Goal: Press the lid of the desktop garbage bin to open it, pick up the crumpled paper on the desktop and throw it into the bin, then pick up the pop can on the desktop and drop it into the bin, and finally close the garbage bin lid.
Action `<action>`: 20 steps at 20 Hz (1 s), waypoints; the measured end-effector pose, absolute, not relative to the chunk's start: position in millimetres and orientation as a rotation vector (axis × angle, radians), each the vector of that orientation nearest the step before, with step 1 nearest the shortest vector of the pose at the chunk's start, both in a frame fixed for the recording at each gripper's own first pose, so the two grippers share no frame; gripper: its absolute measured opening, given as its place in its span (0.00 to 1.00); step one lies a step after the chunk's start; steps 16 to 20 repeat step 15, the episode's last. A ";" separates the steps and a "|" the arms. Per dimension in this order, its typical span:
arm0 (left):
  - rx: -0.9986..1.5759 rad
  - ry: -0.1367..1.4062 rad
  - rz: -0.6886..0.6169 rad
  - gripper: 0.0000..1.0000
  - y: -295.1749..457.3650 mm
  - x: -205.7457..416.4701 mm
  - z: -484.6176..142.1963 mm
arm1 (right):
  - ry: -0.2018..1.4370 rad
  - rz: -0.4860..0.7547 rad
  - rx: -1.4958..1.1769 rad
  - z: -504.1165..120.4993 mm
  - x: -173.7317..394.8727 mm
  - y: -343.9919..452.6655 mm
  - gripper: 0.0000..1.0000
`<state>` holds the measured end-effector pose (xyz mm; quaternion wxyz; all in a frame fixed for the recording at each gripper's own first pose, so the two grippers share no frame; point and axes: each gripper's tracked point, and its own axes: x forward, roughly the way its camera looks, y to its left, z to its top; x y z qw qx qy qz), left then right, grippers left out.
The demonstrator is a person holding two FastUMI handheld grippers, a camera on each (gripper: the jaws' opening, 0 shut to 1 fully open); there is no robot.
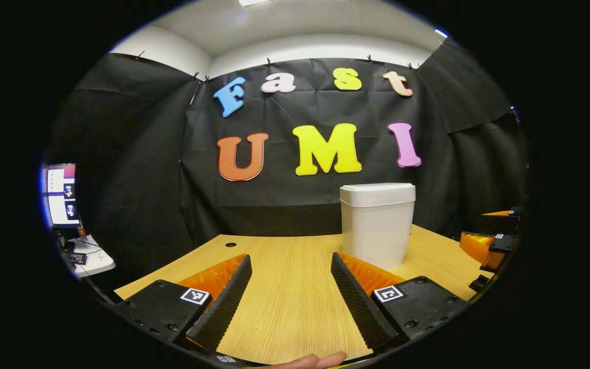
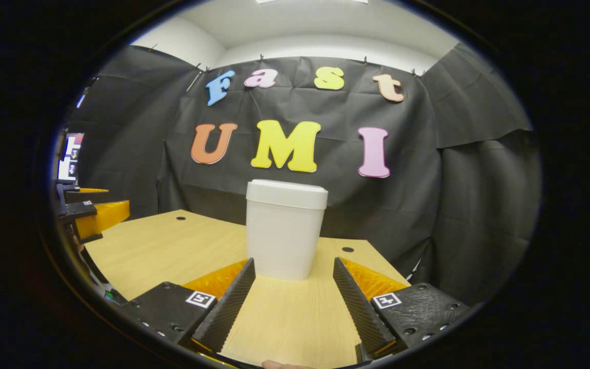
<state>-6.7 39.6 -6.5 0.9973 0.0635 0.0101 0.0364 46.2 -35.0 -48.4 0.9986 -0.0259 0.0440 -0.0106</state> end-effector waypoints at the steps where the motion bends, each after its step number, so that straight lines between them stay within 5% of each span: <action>1: 0.129 0.019 0.073 1.00 39.9 -6.3 -6.4 | 0.089 -0.021 -0.050 -49.4 47.1 -35.1 0.97; 20: 0.139 0.024 0.070 1.00 36.3 -6.8 -9.5 | 0.105 -0.025 -0.047 -54.3 48.3 -37.3 0.97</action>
